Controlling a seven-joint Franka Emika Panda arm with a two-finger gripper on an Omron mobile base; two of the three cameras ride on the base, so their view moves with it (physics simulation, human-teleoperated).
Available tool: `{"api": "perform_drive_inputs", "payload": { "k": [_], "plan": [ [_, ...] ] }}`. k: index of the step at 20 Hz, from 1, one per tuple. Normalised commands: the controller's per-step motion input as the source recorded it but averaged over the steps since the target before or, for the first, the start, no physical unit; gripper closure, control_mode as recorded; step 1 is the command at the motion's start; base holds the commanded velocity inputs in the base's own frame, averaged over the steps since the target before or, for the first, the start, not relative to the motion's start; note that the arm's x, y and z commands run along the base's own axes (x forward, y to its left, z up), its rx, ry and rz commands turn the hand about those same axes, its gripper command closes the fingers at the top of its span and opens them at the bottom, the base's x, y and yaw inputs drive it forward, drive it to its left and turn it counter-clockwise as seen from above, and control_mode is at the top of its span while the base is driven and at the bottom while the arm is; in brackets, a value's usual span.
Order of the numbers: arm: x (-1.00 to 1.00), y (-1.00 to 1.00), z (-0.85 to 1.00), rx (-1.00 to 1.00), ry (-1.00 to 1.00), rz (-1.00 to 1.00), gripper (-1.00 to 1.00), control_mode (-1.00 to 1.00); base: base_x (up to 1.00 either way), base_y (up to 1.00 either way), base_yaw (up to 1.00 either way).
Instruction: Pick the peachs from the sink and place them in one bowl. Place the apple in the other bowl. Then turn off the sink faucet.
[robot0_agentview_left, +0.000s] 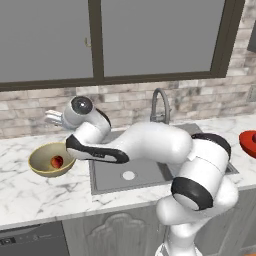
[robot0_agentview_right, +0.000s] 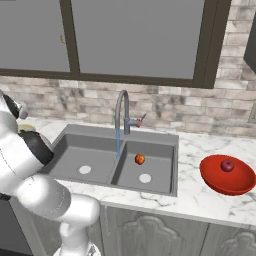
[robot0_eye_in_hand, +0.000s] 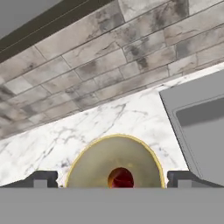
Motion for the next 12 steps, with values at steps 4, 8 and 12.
{"api": "perform_drive_inputs", "payload": {
  "k": [4,8,12],
  "plan": [
    [-0.83,-0.66,0.16,-0.07,0.14,-0.07,-1.00,-1.00,0.00,0.00,0.00],
    [-0.42,-1.00,0.00,-0.01,0.27,-0.06,-1.00,-1.00,0.00,0.00,0.00],
    [-0.03,-1.00,-0.02,0.00,0.33,-0.02,-1.00,-1.00,0.00,0.00,0.00]
  ]
}}
